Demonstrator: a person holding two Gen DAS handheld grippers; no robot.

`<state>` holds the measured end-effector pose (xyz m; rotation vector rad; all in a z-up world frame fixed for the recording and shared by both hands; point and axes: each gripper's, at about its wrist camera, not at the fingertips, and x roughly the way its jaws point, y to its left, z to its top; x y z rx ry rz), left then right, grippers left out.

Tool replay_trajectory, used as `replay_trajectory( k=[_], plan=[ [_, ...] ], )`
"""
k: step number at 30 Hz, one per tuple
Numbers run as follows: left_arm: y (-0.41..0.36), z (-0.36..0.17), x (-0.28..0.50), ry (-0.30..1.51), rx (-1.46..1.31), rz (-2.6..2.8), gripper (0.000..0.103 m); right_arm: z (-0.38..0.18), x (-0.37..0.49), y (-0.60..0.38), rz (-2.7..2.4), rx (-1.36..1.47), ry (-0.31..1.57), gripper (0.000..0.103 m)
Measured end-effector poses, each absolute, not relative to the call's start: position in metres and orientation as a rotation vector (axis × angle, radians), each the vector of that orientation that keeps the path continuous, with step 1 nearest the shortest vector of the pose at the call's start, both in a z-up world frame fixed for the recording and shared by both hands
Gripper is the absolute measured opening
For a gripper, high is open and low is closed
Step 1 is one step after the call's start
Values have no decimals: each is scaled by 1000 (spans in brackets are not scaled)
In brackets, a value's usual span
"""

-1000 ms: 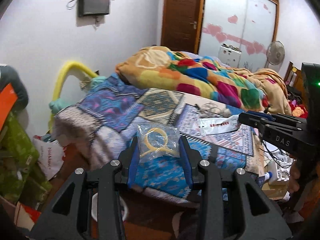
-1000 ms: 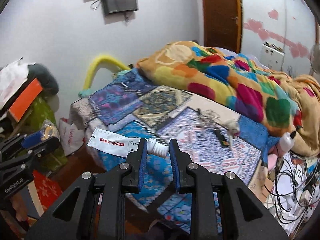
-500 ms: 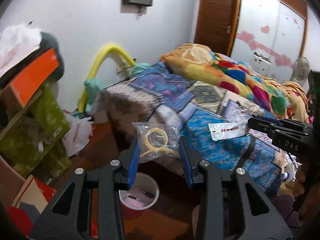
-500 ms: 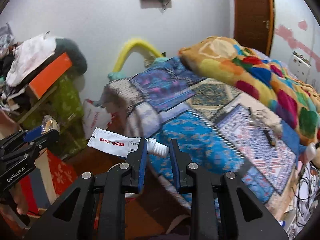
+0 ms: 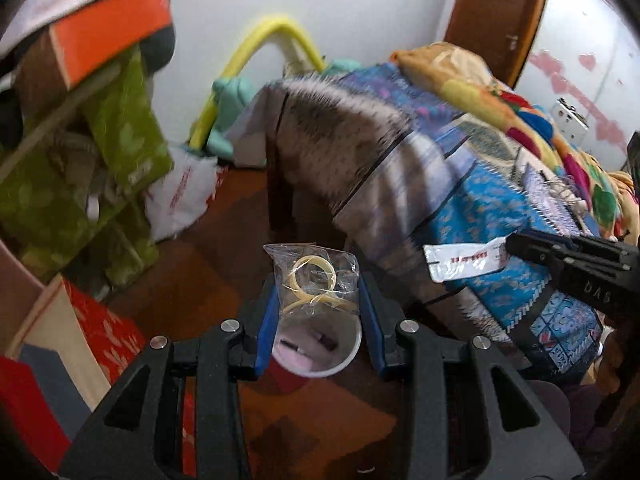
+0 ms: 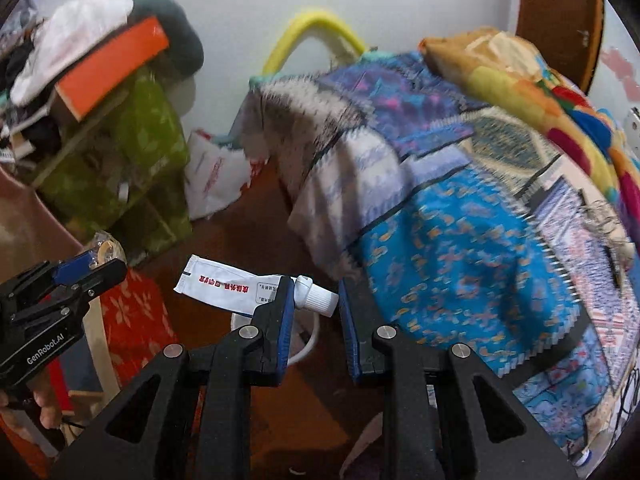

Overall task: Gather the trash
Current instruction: 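Lower both items over the white bucket and open both grippers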

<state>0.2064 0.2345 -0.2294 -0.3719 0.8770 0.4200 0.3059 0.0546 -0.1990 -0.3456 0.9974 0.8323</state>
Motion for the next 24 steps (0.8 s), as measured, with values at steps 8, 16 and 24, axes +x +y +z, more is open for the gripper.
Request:
replay_trajectory(
  k=[8,16,24],
  plan=[
    [260,-288,224,990,-479,421,38,-268,316,102,823,-453,1138,21],
    [273,-318,245,1055,-500,426,38,-302,326,134,858,-468,1256,21],
    [281,-334,264,1108,-543,379,41,-299,332,132,887,-439,1275,37]
  ],
)
